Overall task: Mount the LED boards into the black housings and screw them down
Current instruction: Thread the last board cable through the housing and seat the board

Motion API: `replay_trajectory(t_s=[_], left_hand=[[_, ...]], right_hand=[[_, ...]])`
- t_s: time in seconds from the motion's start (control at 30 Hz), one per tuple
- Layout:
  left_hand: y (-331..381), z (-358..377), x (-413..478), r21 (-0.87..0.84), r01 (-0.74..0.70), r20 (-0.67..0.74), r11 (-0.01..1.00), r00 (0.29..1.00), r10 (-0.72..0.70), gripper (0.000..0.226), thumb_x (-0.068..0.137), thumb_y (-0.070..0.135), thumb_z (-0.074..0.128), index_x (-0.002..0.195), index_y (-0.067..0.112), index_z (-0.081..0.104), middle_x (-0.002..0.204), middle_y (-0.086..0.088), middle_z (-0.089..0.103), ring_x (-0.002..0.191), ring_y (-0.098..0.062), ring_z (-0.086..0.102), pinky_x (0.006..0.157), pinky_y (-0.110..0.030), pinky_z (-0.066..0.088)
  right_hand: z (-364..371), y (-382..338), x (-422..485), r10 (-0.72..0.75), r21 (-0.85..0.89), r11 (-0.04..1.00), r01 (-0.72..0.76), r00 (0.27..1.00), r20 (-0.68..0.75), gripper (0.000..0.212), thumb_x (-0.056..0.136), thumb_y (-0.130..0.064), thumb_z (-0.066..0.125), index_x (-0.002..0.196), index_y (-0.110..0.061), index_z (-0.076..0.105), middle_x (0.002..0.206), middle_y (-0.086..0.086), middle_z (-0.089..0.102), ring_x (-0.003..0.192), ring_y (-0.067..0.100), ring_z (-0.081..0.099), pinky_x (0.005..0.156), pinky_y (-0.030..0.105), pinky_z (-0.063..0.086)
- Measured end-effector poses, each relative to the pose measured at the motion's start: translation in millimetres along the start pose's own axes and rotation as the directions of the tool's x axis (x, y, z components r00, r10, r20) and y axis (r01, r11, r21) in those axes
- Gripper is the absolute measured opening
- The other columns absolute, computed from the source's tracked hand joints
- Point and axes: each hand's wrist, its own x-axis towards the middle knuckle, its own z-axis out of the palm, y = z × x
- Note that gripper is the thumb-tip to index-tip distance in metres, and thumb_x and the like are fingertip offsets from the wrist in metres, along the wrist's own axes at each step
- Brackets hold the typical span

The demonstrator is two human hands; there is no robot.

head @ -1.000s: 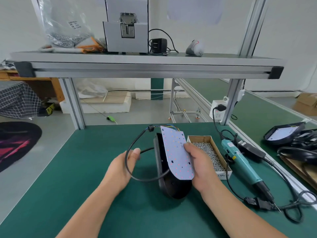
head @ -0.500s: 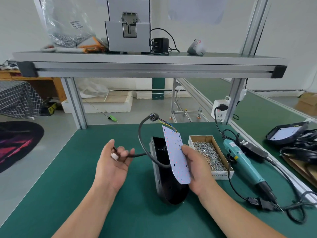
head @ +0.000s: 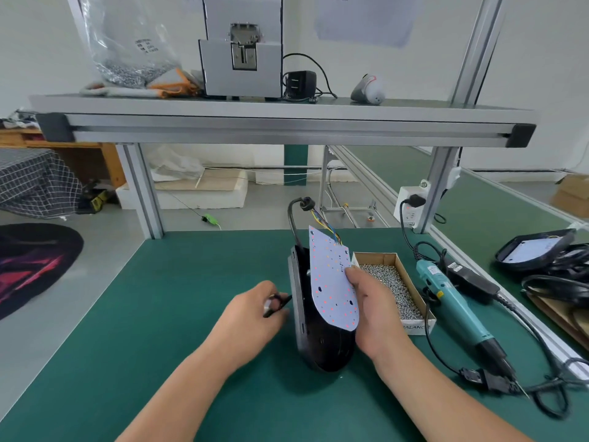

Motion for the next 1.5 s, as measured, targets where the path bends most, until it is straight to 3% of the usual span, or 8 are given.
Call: replay_trajectory(t_s=[0.33,0.57,0.73,0.9,1.07,1.13,1.33,1.5], left_hand=[[3,-10,3,0.241,0.108,-0.129,0.965,0.989,-0.079,0.057,0.079,0.089,0.036,0.088,0.034,0.044,0.071,0.012,0.062,0.054,-0.013,0.05,0.051,-0.031,0.038],[-8,-29,7,0.289,0.241,-0.123,0.927,0.969,-0.214,0.01,0.091,0.059,0.053,0.095,0.053,0.061,0.068,0.015,0.065,0.057,-0.005,0.058,0.054,-0.025,0.043],[-13,-34,9,-0.164,0.35,-0.138,0.922,0.918,-0.372,0.02,0.074,0.041,0.057,0.08,0.025,0.065,0.079,-0.002,0.071,0.066,-0.02,0.072,0.061,-0.035,0.055],[-18,-29,13,-0.876,0.212,0.041,0.433,0.928,-0.371,0.011,0.09,0.017,0.057,0.095,0.007,0.056,0.12,-0.007,0.079,0.121,-0.02,0.072,0.094,-0.042,0.059],[-15,-20,15,-0.989,0.131,0.142,-0.062,0.961,-0.239,0.02,0.095,0.019,0.059,0.075,0.014,0.059,0.102,-0.013,0.076,0.114,-0.032,0.075,0.102,-0.059,0.055],[-12,-19,17,-0.996,0.092,0.09,-0.004,0.961,-0.26,0.021,0.089,0.024,0.067,0.072,0.014,0.06,0.083,-0.012,0.066,0.083,-0.029,0.073,0.091,-0.052,0.062],[-11,-15,12,-0.674,0.071,-0.205,0.735,0.938,-0.278,0.023,0.082,0.043,0.072,0.08,0.027,0.056,0.069,-0.001,0.053,0.06,-0.02,0.047,0.067,-0.044,0.044],[-9,-12,11,-0.512,0.188,-0.163,0.838,0.937,-0.31,0.014,0.08,0.046,0.06,0.093,0.046,0.057,0.064,0.008,0.054,0.062,-0.017,0.05,0.065,-0.038,0.044]], right_hand=[[4,3,-1,0.02,0.011,1.0,-0.02,1.0,0.016,0.034,0.104,-0.023,0.05,0.119,-0.005,0.074,0.118,0.017,0.076,0.096,0.03,0.077,0.074,0.035,0.061],[1,-6,-1,-0.037,0.042,0.998,0.04,0.996,-0.078,0.027,0.105,-0.02,0.05,0.115,-0.006,0.071,0.105,0.006,0.079,0.082,0.02,0.076,0.067,0.028,0.058],[-3,-3,4,-0.038,-0.074,0.997,0.03,0.993,-0.111,0.023,0.103,-0.017,0.053,0.109,-0.008,0.072,0.102,0.006,0.077,0.082,0.021,0.074,0.072,0.031,0.054],[-5,1,6,0.018,-0.162,0.986,-0.037,0.993,-0.119,0.027,0.1,-0.018,0.056,0.088,-0.01,0.079,0.095,0.011,0.078,0.075,0.025,0.075,0.07,0.033,0.054],[-2,4,1,0.059,-0.221,0.972,-0.083,0.992,-0.114,0.033,0.097,-0.018,0.06,0.072,-0.011,0.081,0.086,0.012,0.076,0.069,0.027,0.073,0.067,0.033,0.054],[-2,3,2,0.061,-0.234,0.968,-0.09,0.99,-0.127,0.032,0.096,-0.012,0.06,0.068,-0.011,0.074,0.076,0.011,0.071,0.059,0.024,0.067,0.056,0.027,0.05],[-1,7,1,0.084,-0.309,0.946,-0.102,0.994,-0.073,0.028,0.098,-0.009,0.057,0.073,-0.011,0.07,0.075,0.011,0.072,0.058,0.023,0.069,0.052,0.026,0.052],[-8,2,2,0.064,-0.264,0.962,-0.072,0.997,-0.036,0.041,0.096,-0.008,0.056,0.061,-0.015,0.073,0.072,0.011,0.072,0.056,0.024,0.069,0.048,0.027,0.053]])
